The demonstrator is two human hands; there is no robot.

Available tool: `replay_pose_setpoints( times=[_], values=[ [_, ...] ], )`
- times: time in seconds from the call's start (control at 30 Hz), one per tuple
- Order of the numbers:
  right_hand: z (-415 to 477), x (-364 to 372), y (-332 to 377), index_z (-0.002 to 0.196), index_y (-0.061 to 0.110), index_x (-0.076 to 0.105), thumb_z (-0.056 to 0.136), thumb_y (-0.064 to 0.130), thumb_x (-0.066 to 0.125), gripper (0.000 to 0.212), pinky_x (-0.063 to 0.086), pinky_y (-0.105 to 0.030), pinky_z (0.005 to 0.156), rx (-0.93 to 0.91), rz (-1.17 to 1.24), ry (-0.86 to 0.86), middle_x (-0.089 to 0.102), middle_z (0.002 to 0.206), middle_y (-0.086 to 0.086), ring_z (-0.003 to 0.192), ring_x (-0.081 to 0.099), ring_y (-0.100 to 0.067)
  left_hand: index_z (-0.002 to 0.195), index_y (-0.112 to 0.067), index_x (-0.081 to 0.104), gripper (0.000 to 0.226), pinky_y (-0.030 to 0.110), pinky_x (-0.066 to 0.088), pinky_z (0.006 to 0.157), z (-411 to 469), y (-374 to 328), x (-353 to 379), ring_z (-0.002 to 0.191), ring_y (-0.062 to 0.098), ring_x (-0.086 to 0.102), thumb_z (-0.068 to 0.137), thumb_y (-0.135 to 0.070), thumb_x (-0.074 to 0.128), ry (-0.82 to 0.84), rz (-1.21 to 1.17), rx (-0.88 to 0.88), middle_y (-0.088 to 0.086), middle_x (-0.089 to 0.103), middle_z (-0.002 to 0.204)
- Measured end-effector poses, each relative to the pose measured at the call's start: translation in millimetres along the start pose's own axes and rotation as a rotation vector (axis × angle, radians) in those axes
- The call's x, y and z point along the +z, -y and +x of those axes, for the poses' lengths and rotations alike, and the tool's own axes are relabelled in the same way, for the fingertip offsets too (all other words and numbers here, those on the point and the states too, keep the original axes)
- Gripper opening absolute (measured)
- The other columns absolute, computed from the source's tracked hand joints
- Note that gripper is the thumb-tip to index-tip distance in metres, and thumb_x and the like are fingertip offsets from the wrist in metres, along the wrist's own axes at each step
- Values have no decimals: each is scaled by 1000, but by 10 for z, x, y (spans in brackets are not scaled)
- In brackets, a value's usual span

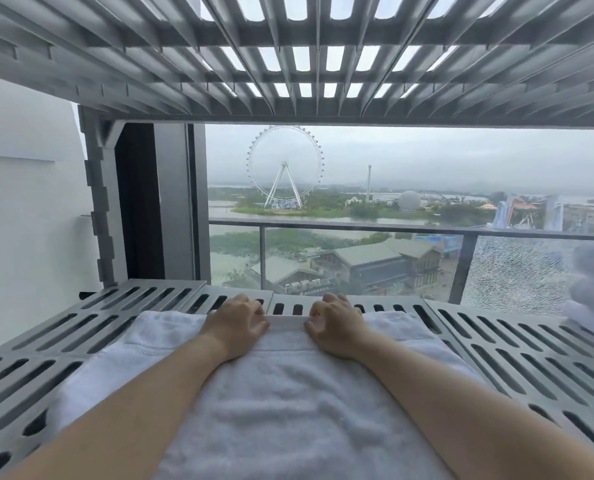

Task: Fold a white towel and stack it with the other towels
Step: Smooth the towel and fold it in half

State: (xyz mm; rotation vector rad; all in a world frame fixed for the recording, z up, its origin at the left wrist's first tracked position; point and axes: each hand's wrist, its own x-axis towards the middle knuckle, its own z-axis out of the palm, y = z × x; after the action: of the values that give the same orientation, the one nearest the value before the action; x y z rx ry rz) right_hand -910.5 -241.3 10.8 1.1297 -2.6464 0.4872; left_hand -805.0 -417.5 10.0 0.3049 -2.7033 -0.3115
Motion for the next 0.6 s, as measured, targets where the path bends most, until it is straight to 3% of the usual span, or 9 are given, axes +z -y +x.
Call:
replay_pose_setpoints(
  times=[0.17, 0.33, 0.47, 0.6],
  values=[
    [115, -146, -4, 106, 9, 61, 93, 31, 46, 29, 41, -34, 94, -89, 10, 75, 55, 116, -8, 114, 48, -25, 101, -20, 56, 24, 33, 41, 94, 7, 34, 17, 101, 15, 48, 92, -40, 50, 4, -32, 7, -4, 53, 106],
    [32, 23, -70, 101, 12, 65, 87, 35, 54, 28, 37, -27, 91, -23, 126, -27, 61, 113, -9, 111, 51, -24, 96, -22, 51, 16, 30, 41, 86, 30, 28, 49, 92, 15, 50, 94, -38, 46, 50, -51, -20, -4, 54, 98],
    [66, 22, -84, 106, 13, 61, 89, 38, 50, 32, 37, -31, 92, -47, 70, -8, 61, 116, -10, 112, 50, -25, 95, -24, 50, 13, 36, 40, 93, 15, 6, 49, 98, 15, 48, 93, -36, 47, -25, 7, 42, -4, 51, 99],
    [72, 46, -91, 107, 16, 60, 90, 42, 48, 33, 37, -34, 95, -83, -10, -56, 58, 117, -7, 113, 48, -24, 92, -24, 51, 12, 41, 34, 99, -25, -1, 28, 91, 13, 50, 94, -35, 46, -157, 87, 122, -9, 50, 93]
  ],
)
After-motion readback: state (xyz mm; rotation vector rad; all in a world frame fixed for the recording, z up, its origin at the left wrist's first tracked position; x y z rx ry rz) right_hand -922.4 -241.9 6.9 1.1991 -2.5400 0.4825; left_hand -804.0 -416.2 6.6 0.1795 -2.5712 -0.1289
